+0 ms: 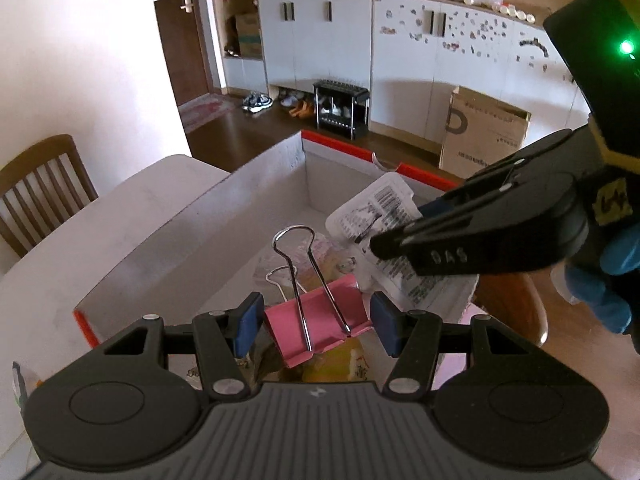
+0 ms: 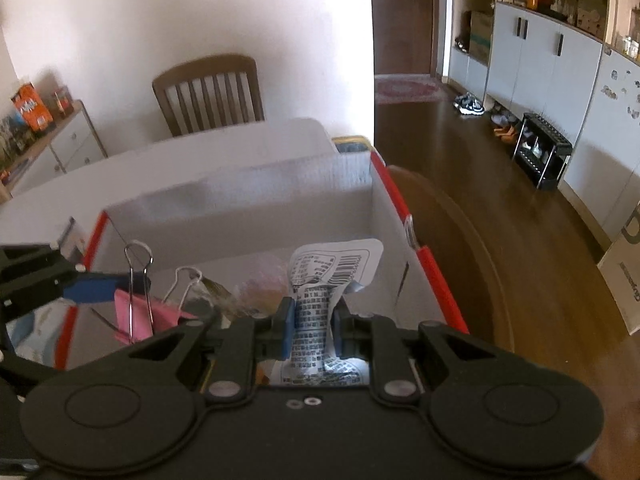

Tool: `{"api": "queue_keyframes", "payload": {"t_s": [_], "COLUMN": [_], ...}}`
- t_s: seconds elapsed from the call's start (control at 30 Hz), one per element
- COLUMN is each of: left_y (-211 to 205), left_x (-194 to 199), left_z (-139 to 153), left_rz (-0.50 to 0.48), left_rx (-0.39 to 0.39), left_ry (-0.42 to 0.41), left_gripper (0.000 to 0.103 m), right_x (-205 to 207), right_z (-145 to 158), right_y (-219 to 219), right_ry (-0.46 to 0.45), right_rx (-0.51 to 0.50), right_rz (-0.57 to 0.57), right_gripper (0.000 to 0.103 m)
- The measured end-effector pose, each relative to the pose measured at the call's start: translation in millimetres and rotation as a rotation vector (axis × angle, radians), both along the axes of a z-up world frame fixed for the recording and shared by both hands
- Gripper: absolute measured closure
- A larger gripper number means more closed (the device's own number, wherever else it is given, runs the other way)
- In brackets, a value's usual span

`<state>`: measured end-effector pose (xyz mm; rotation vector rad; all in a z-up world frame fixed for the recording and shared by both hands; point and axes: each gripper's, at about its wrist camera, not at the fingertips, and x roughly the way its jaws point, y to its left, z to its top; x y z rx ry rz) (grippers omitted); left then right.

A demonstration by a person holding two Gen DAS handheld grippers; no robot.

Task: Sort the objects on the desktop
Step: 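Carry the binder clip with the left tool while the right tool carries the foil packet into the box, then open the left tool to drop the binder clip while the right tool releases the foil packet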

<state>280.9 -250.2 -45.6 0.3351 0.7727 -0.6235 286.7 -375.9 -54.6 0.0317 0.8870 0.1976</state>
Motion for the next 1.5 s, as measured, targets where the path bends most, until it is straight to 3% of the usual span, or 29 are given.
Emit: {"api": "queue_keyframes", "payload": {"t_s": [0.47, 0.77, 1.03, 1.5], "left_y": [-17.2, -15.2, -18.1, 1.5], "left_x": [23.3, 28.5, 31.2, 15.6], "left_z": [-22.9, -25.8, -27.9, -11.0], "left_rz": [-0.016, -0.025, -0.030, 0.006], "left_rx": [0.067, 0.071, 0.067, 0.008], "left_ry": [0.066, 0.085, 0.088, 0.065], "left_gripper": [0.045, 0.045, 0.043, 0.038], "right_x": [9.1, 17.4, 21.0, 11.6], "right_z": [-22.9, -32.1, -35.5, -15.4], "right_y": [3.0, -2.4, -5.8, -18.8], "right_ry": [0.061, 0.099, 0.113, 0.086], "right_rx": [-0.021, -0.003, 0.004, 0.059], "right_rz": [0.056, 0.057, 0.056, 0.048], "right_gripper": [0.085, 0.085, 0.078, 0.062]}}
